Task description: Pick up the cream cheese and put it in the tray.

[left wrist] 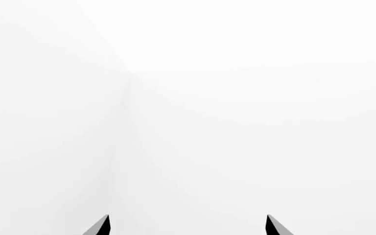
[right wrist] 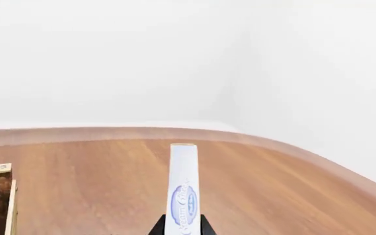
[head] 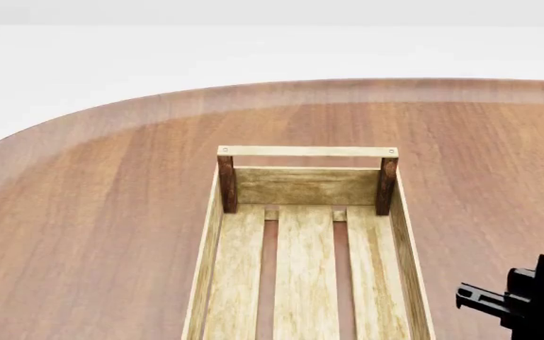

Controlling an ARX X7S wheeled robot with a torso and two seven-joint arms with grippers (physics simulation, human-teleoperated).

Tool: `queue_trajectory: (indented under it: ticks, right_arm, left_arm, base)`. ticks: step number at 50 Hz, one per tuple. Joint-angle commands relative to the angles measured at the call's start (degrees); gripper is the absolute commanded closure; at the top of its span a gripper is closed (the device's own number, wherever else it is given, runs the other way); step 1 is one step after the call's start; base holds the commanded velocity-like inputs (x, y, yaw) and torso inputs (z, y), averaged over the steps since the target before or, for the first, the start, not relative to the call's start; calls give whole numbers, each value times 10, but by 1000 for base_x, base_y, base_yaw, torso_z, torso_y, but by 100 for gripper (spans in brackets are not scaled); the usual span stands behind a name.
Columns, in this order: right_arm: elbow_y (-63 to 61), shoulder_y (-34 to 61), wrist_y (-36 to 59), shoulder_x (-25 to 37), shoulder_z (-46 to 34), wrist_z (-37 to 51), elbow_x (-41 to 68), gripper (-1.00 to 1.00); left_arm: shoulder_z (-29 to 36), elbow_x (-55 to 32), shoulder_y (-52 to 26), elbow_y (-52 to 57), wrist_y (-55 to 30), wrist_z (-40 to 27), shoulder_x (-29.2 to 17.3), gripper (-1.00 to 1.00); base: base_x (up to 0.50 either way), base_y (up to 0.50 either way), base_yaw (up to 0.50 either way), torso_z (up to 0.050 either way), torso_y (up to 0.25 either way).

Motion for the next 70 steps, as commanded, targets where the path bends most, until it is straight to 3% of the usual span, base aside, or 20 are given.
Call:
queue_trajectory:
  ticks: [1,30,40,70]
  right_arm:
    - [24,59,19,4,-51,-47,-23,100]
    - [36,135,74,18,-122,-108,-33,100]
    - [9,160,95,32,-149,-165,-8,100]
    - [29,191,88,22,-127,-244,65,100]
  left_arm:
    - [0,0,0,-1,0,0,0,-100]
    - [-1,4,2,2,0,-3,-1,-100]
    - [-2,5,1,1,-1,-3,0,-100]
    - [2,7,-2,-3,-4,-2,0,-100]
  base:
    - [0,0,0,0,0]
    - [0,0,0,1,1]
    - [0,0,0,0,0]
    - [0,0,0,0,1]
